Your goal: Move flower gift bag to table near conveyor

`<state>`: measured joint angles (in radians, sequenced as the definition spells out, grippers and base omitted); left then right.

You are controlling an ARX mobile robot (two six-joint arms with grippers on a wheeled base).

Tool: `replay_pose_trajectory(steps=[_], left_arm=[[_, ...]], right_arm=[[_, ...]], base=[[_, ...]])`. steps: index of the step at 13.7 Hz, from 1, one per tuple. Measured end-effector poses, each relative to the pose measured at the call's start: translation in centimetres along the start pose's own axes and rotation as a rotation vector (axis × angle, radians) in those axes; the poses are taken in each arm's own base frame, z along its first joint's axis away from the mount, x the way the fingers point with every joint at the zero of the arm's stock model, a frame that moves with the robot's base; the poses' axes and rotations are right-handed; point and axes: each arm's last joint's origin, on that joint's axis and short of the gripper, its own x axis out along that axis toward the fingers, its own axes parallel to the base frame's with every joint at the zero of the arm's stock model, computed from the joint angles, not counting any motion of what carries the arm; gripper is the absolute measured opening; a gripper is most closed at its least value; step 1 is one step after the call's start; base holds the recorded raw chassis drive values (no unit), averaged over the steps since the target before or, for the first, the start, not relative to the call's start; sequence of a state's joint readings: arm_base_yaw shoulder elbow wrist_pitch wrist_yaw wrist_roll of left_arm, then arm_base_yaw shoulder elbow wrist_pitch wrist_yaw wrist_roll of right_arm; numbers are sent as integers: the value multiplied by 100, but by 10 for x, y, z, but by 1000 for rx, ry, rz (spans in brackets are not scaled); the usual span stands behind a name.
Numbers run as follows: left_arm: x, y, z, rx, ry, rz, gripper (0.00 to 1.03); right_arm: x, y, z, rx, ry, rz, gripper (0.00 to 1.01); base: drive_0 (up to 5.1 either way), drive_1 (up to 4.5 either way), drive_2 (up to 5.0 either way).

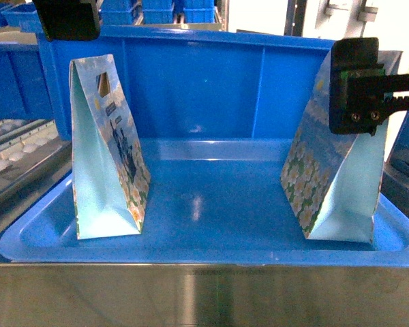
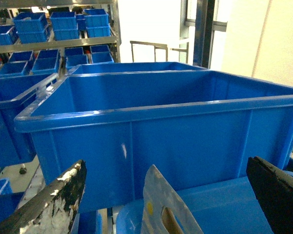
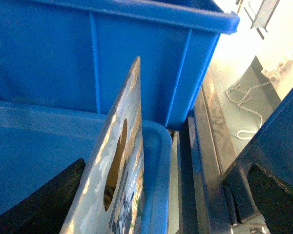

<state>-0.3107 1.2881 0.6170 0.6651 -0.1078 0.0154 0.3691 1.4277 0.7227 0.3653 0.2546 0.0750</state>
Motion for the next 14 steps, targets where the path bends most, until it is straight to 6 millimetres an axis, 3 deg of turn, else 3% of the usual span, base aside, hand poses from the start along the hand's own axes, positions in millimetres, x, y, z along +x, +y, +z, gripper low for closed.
replay_pose_trajectory(steps=[2,4,5,9,14], left_arm=[[-5,-2,1,-8,-4,-5,98],[-8,-4,-1,-8,-5,-9,98],[-13,-4,-2,-9,-6,-3,98],[-19,4,-5,-21,0,26,98],[-24,17,-6,-44,-5,63,98]], right_arm=[[2,2,-6,14,6,13,92],[-4,14,-13,9,18,73,25],[-10,18,-17,2,7,93,2],[-20,22,-17,-6,-45,108,2],[-43,15,9,-18,-175,85,2]], base=[[0,0,0],[0,0,0],[0,0,0],[0,0,0],[0,0,0]])
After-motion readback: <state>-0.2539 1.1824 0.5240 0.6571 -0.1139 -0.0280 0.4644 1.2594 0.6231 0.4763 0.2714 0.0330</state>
